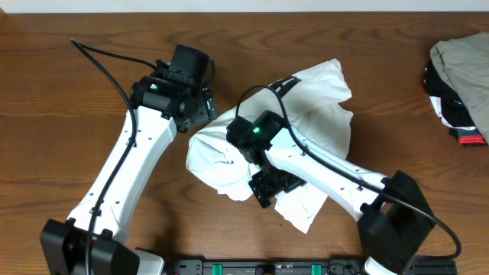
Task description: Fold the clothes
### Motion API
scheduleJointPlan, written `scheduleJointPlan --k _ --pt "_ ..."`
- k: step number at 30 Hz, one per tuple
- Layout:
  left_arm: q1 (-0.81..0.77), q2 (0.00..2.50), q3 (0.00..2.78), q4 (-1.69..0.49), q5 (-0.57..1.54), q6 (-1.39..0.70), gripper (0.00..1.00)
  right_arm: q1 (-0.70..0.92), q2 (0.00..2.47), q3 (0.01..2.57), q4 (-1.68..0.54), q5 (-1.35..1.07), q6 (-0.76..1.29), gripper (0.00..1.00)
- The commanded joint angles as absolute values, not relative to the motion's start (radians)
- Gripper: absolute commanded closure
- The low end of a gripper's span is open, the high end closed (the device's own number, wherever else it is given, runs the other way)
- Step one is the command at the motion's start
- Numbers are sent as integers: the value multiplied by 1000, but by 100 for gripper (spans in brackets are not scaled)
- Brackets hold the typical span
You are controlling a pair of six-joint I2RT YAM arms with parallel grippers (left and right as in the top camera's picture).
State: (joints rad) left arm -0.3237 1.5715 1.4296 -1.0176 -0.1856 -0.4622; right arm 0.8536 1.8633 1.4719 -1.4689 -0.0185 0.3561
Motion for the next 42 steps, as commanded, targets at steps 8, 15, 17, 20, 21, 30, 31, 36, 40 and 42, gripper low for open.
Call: scheduleJointPlan --k 8,15,17,20,21,30,31,36,40,42 --pt "-326 1576 1421 -1081 72 -377 2 642 1840 1485 -1235 -42 359 18" --pt "-327 1576 1421 -1143 159 -336 2 415 1840 1485 -1120 -123 328 16" --pt "-328 1576 1421 -1144 223 -292 2 353 1841 1485 -1094 -158 302 15" --pt "-348 1573 1421 -1153 293 -262 2 290 1845 1484 -1063 -165 301 15" --pt "-364 1571 1421 -1157 299 -262 1 272 1847 1483 -1050 -161 298 14" --pt "-616 1546 1417 -1197 86 -450 1 226 1884 1472 -978 -162 290 9" --pt "-650 1547 1407 -1207 44 -495 1 226 1892 1472 -976 -162 287 9" --pt "-755 1547 1317 -1209 -64 -743 1 225 1917 1472 -962 -162 283 1" --pt "-758 1548 1218 -1124 -81 -833 1 221 1921 1472 -955 -162 284 1" --pt "-758 1548 1170 -1071 -64 -833 1 216 1921 1472 -953 -162 283 1"
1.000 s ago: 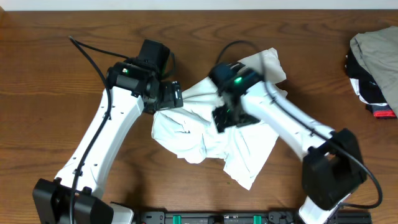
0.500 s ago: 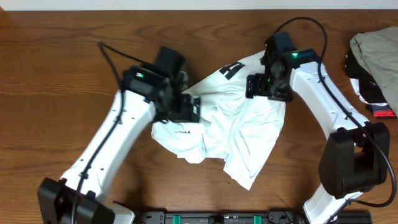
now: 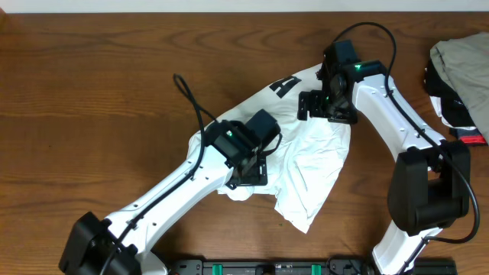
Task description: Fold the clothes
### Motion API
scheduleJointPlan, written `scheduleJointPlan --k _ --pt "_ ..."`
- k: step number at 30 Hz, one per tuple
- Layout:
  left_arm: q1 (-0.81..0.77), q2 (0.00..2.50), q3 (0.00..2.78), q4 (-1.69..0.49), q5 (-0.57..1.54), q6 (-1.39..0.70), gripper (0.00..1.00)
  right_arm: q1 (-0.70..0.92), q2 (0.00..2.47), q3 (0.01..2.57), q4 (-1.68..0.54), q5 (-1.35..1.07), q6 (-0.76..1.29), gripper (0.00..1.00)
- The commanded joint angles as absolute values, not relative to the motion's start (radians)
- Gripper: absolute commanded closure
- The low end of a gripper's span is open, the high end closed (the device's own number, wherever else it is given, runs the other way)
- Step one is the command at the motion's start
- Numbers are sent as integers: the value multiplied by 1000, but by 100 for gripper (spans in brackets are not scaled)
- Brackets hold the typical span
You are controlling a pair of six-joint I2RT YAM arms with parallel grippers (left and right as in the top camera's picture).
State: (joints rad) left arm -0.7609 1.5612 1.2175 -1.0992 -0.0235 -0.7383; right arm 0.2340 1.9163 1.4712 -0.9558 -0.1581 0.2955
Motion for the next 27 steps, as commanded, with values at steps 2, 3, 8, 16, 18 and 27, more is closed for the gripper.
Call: scheduleJointPlan --k 2,3,8,16,18,27 --pt "-759 1549 1127 -1020 -57 -828 1 207 1921 1472 -950 -162 283 1" --pt "-759 1549 1100 -984 -56 -821 1 199 1921 1472 -949 -162 283 1" --pt "-768 1549 1047 -921 -53 -797 0 183 1921 1472 -941 -162 283 1" --pt "-771 1571 1035 -917 -52 -810 0 184 1921 1472 -949 -162 283 2" --pt "-771 1594 1035 -913 -52 -810 2 184 1921 1472 -954 -162 283 3" --pt "-771 1721 1035 -861 -37 -794 3 184 1921 1472 -976 -162 267 4"
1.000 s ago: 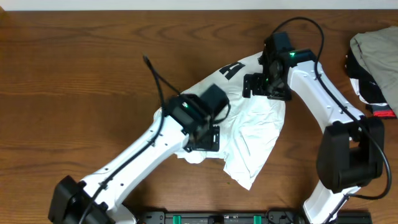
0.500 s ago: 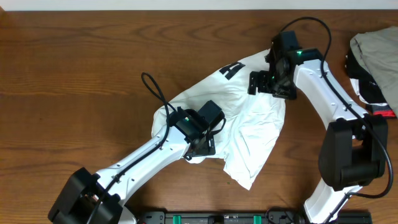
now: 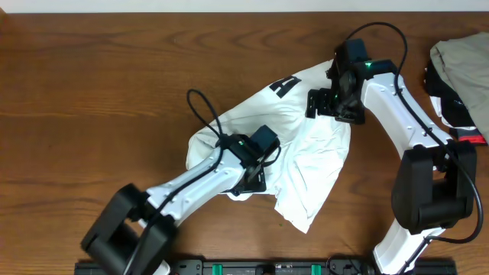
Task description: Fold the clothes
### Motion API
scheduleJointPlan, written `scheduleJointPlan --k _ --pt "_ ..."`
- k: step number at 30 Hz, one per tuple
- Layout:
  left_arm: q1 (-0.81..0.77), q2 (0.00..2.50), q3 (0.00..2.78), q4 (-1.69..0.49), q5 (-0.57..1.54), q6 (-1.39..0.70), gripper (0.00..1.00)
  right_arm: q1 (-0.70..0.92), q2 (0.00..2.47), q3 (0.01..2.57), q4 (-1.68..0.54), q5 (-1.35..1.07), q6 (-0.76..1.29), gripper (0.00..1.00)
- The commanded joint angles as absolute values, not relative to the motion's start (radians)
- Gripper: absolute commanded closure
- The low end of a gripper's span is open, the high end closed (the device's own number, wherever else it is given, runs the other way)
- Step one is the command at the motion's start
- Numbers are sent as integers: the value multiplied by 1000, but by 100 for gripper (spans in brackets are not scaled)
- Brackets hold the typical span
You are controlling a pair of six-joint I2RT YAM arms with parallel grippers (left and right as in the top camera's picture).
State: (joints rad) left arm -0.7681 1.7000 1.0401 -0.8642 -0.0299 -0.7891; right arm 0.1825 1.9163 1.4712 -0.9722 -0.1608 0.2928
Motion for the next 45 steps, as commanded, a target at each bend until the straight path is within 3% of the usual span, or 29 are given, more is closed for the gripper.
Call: scheduleJointPlan --k 1,7,19,28,34,36,39,42,44,45 --pt "-771 1726 1035 -857 -38 -794 3 184 1921 1472 -976 -162 264 4" --pt "-770 1738 1035 -845 -54 -773 12 184 1921 1472 -977 -162 264 4" --pt "-770 1825 1035 -846 -52 -752 13 194 1921 1472 -977 -162 264 7" --pt "-755 1825 1035 -844 -54 -715 46 197 1921 1472 -977 -162 264 7" --pt "-691 1804 1046 -879 -54 -699 50 197 1921 1472 -977 -161 253 12" --pt "-668 1786 1050 -887 -54 -672 55 197 1922 1471 -977 -157 253 25" --pt "-633 1752 1051 -892 -54 -658 60 198 1930 1468 -979 -158 253 58" --pt "-610 1726 1051 -895 -54 -645 66 203 1942 1452 -979 -163 254 84" --pt "-598 1714 1051 -896 -54 -639 68 209 1951 1433 -977 -170 253 97" --pt "-594 1710 1051 -897 -54 -636 68 215 1957 1417 -970 -172 254 99"
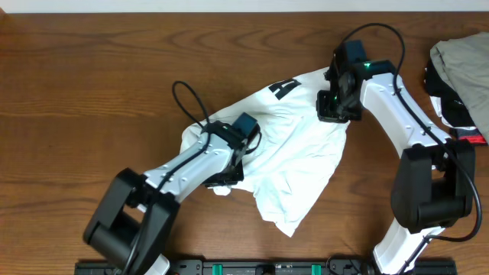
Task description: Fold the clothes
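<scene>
A crumpled white shirt (298, 156) with a black print (283, 88) lies in the middle of the table in the overhead view. My left gripper (228, 174) is pressed into the shirt's lower left edge, shut on the cloth there. My right gripper (335, 108) sits at the shirt's upper right edge, its fingers drawn together on the fabric. On both grippers the fingertips are hidden by the wrists and the cloth.
A pile of other clothes (462, 72), grey, black and white with a red bit, lies at the right edge of the brown wooden table (92, 84). A black cable (187, 103) loops off the left wrist above the shirt.
The left gripper has moved left and slightly up with the shirt's lower left edge, and the shirt's lower tip shifted left. The right gripper, spread wide before, now looks narrow on the upper right edge.
First the right arm lay across the bunched shirt and the left gripper was beside its upper left. Then the left arm was on the lower left edge and the right at the upper right. The shirt has since spread out and shifted left.
</scene>
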### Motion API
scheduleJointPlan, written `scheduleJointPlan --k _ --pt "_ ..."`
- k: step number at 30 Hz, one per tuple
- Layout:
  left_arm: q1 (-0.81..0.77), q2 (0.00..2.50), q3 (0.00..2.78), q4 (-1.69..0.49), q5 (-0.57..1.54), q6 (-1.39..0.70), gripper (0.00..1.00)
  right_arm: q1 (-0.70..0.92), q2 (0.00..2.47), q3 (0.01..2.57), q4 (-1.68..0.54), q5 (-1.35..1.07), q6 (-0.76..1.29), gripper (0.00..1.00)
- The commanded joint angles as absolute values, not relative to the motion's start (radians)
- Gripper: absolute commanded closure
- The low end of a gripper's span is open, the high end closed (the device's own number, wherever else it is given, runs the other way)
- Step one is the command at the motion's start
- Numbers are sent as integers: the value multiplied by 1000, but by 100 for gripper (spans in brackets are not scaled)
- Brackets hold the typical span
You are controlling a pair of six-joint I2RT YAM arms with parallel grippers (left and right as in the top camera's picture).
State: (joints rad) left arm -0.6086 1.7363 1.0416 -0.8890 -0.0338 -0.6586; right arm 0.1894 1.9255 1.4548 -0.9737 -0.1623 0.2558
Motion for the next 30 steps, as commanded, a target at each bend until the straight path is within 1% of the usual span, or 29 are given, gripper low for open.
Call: scheduleJointPlan --k 1,10,19,22,27,28,30 --pt "-592 1709 1051 -897 -54 -635 68 220 1959 1402 -964 -177 253 99" --pt "-592 1709 1051 -905 -53 -628 68 268 1970 1265 -897 -211 261 99" --pt "-592 1709 1052 -911 -53 -624 69 268 1970 1191 -871 -210 296 99" --pt "-592 1709 1057 -916 -54 -612 73 265 1970 1190 -873 -193 316 99" --pt "-579 1703 1087 -952 -57 -595 75 259 1970 1190 -880 -160 336 99" --pt "-571 1700 1087 -952 -58 -595 78 258 1970 1190 -883 -160 336 99" --pt "-547 1695 1087 -957 -58 -595 79 255 1970 1190 -891 -149 336 99"
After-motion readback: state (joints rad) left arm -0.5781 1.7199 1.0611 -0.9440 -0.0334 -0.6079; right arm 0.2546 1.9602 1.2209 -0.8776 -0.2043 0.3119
